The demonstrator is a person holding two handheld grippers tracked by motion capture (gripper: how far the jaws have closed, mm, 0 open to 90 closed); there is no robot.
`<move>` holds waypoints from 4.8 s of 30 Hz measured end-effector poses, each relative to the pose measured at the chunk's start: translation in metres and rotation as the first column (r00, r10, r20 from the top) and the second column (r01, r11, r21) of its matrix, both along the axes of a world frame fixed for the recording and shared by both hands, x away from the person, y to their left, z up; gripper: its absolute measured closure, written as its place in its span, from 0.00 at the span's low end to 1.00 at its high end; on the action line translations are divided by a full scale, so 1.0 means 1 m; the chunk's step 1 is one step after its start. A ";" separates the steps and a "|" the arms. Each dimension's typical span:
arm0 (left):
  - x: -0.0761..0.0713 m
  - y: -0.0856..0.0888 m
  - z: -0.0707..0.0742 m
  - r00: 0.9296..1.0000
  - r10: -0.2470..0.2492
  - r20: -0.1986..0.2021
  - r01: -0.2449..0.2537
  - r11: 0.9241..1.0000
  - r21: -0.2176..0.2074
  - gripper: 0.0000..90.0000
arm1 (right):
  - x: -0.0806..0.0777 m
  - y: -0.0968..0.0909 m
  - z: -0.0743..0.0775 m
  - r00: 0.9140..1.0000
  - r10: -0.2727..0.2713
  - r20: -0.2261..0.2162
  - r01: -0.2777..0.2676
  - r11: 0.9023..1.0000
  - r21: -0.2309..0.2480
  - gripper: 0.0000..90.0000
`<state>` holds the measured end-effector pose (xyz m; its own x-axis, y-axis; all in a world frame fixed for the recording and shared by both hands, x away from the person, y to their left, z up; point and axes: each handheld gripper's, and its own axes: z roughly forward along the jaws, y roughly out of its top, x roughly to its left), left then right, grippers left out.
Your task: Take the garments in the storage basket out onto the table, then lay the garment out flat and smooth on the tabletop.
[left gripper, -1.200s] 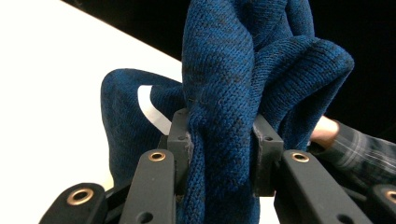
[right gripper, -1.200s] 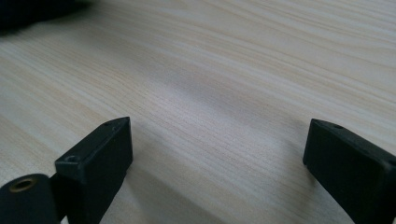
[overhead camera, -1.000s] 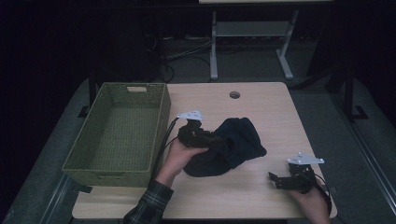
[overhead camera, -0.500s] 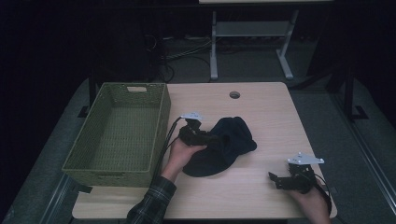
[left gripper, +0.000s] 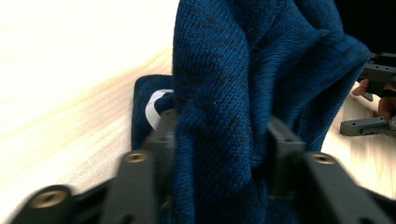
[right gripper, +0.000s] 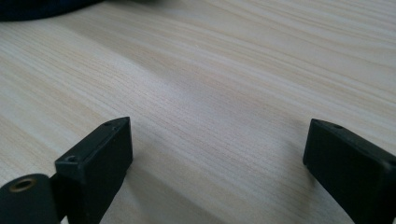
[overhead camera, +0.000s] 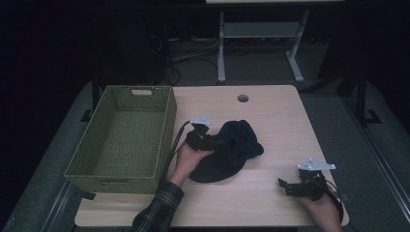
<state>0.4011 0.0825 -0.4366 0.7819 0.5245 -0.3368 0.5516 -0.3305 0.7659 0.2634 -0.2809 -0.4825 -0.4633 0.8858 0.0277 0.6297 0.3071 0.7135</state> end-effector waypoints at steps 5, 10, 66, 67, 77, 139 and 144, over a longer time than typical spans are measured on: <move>-0.008 0.002 0.016 0.998 0.014 0.060 -0.015 1.000 0.027 0.38 | 0.000 0.000 0.000 1.000 0.000 0.000 0.000 1.000 0.000 0.09; -0.016 0.008 0.036 0.994 0.024 0.106 -0.026 0.999 0.018 0.30 | 0.000 0.000 0.000 1.000 0.000 0.000 0.000 1.000 0.000 0.09; 0.037 0.024 0.051 0.939 0.308 0.153 -0.322 0.943 0.079 0.56 | 0.000 0.000 0.000 1.000 0.000 0.000 0.000 1.000 0.000 0.09; 0.036 0.023 0.052 0.942 0.300 0.152 -0.314 0.946 0.079 0.51 | 0.000 0.000 0.000 1.000 -0.001 0.000 0.001 1.000 0.000 0.09; 0.009 0.018 0.059 0.968 0.205 0.145 -0.215 0.975 0.058 0.32 | 0.006 0.003 0.013 0.999 0.022 -0.042 -0.021 1.000 0.014 0.26; -0.034 0.016 0.044 0.991 0.049 0.122 -0.061 0.993 0.099 0.21 | 0.059 0.067 0.041 0.959 0.268 -0.095 -0.265 0.963 0.043 0.96; -0.035 0.012 0.039 0.992 0.036 0.117 -0.049 0.992 0.116 0.21 | 0.039 0.055 0.041 0.962 0.258 -0.089 -0.254 0.966 0.046 0.95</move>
<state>0.3657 0.0947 -0.3979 0.7880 0.5889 -0.1796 0.4778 -0.4008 0.7817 0.3027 -0.2263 -0.4410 -0.6684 0.7357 0.1092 0.5973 0.4435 0.6682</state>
